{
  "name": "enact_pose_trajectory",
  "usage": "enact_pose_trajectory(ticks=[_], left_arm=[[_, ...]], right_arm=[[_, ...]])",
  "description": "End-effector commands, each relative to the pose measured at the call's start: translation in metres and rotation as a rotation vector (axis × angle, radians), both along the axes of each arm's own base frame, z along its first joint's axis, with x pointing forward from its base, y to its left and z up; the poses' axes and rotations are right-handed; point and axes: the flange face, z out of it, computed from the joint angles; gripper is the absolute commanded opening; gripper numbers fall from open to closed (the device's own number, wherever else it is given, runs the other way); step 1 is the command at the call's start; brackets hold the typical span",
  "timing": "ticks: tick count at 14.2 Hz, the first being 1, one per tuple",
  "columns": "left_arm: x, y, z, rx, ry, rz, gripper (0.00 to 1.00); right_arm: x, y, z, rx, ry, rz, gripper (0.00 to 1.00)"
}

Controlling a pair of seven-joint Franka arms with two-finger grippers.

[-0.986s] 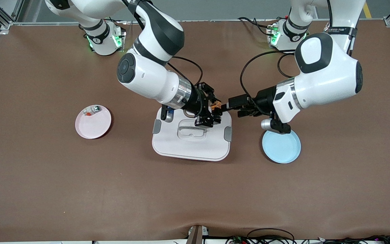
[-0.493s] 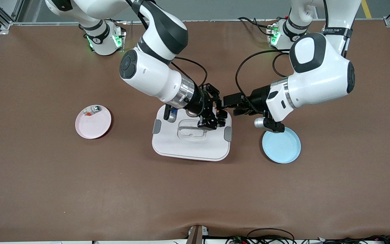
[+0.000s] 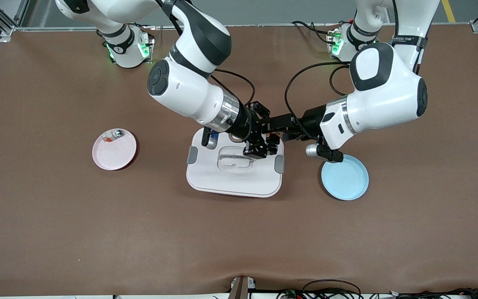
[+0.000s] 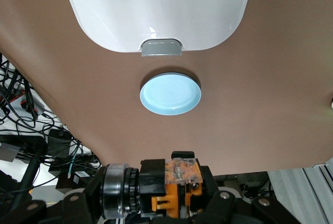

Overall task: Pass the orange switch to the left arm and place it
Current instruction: 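Close the left gripper on the switch held by the right gripper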

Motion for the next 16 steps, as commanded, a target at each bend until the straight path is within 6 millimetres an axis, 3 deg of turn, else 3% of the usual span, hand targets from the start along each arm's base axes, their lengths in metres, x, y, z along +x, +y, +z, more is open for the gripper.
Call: enact_pose_trajectory(ticks=[1, 3, 5, 11, 13, 16], left_arm=[[0.0015, -0.0014, 0.0005, -0.009, -0.019, 0.001, 0.73], [0.0015, -0.0023, -0.0015, -0.007, -0.017, -0.001, 0.3], [0.0019, -0.0014, -0.0016, -0.006, -0.017, 0.0, 0.0], [0.0022, -0.0005, 0.0012, -0.008, -0.025, -0.002, 0.0], [0.0026, 0.0004, 0.0012, -0.008, -0.025, 0.0, 0.0], [0.0023, 0.0026, 0.0079, -0.012, -0.033, 0.003, 0.0]], right_arm=[[0.0036, 0.0064, 0.0042, 0.027, 0.002, -0.023, 0.0], [0.0036, 0.0064, 0.0042, 0.027, 0.002, -0.023, 0.0], [0.0041, 0.0066, 0.0019, 0.025, 0.003, -0.023, 0.0], [0.0045, 0.0069, -0.0004, 0.023, 0.006, -0.024, 0.0], [0.0051, 0.0065, -0.0019, 0.02, 0.006, -0.024, 0.99], [0.0059, 0.0059, -0.0034, 0.016, 0.0, -0.014, 1.0]])
